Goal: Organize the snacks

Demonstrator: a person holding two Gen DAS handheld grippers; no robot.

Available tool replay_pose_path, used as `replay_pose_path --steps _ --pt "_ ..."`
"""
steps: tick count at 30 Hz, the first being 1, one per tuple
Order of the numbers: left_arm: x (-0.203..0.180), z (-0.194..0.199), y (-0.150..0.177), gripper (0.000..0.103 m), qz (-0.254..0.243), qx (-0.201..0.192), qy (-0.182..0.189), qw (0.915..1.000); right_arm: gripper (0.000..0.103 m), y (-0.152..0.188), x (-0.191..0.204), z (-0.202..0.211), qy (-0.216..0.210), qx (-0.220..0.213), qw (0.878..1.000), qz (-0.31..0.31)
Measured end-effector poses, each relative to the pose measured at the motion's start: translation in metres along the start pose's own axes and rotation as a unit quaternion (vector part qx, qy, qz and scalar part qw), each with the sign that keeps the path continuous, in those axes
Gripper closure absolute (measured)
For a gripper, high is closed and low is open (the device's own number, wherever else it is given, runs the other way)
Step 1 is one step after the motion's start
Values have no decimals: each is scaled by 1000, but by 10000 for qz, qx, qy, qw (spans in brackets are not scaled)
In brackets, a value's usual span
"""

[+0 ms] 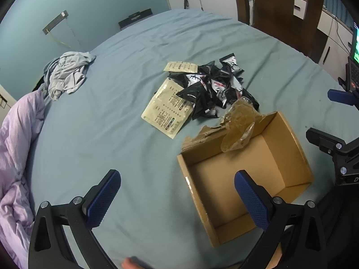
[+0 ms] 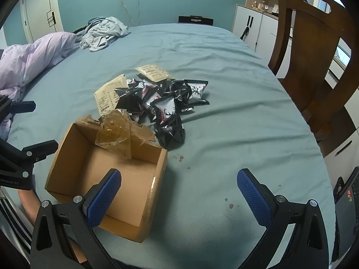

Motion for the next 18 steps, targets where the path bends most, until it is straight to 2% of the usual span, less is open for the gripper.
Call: replay_pose_path --steps 5,18 --pt "-6 1 2 0 26 99 194 9998 0 1 2 -4 7 108 9999 70" --pt "-9 -2 6 0 -19 173 188 9997 0 1 5 -5 11 210 9997 157"
Point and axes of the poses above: each gripper's, at about its wrist camera, not at the fingertips, and z roughly against the way its jaws point, x to its left, y to its underside, the point moved 10 cm from there along -z, roughly the way its jaws point, and after that the axes turned 10 degrees about z, right-handed, at the moved point
